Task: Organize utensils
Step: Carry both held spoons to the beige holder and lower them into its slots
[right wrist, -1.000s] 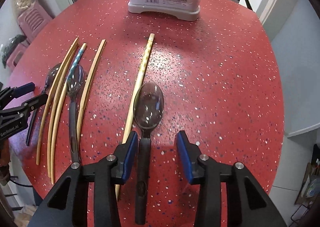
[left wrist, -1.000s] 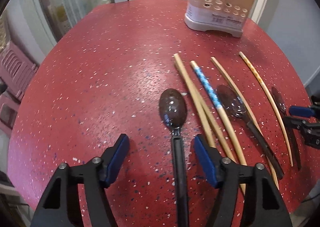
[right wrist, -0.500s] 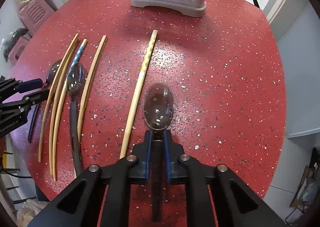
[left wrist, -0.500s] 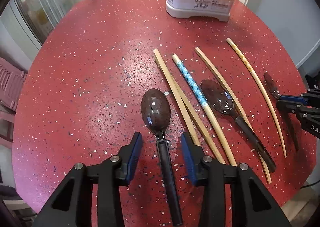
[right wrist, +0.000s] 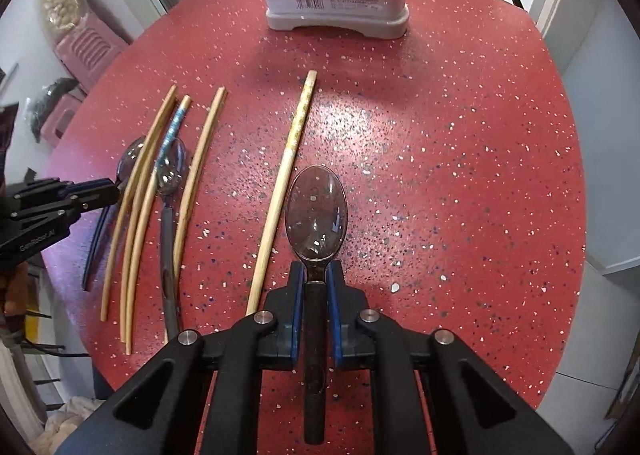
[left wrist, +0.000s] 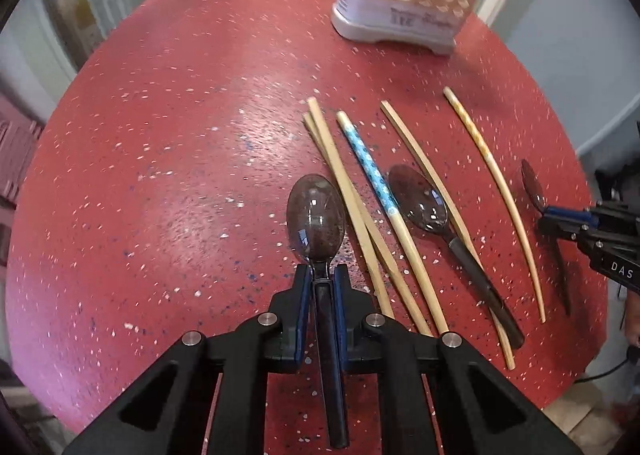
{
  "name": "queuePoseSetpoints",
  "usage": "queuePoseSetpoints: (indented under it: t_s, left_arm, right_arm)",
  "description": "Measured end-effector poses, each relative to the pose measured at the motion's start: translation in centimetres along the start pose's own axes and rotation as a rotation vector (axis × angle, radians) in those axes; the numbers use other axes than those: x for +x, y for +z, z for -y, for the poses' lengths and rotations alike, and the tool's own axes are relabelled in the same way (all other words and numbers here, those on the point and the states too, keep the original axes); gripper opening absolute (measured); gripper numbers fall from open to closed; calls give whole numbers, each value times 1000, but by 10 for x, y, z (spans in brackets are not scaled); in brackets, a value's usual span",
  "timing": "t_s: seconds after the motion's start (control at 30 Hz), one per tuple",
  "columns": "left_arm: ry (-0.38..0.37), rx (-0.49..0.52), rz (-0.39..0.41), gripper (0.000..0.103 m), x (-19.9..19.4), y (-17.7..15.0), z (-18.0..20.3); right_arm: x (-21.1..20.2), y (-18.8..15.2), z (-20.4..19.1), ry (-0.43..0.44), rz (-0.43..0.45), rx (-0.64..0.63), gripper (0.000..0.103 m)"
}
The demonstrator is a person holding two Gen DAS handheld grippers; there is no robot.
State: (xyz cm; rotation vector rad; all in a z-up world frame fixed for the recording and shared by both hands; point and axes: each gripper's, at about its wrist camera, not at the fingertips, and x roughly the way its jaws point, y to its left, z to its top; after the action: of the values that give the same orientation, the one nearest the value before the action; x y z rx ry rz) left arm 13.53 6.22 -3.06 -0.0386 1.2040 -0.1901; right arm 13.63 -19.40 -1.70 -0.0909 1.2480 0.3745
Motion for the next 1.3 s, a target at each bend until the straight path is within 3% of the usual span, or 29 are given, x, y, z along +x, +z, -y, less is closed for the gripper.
queuePoseSetpoints:
  t_s: [0.17,0.53,0.93,1.3]
  left_arm:
    - [-42,-32,87,40,-21,-11,-7]
    - [-106,-79,236,40,-65,-1,4]
    - [-163,-94,365,40,-92,57,24]
    - [-178,-123,477,40,-99,127,29]
  right_arm:
    - [-14,-5,5,63,38,21,13]
    - [-46,1,13,142,117,59,13]
    - [-90,39,25,195,241,89,13]
    - [-112,116,35,214,322,118,13]
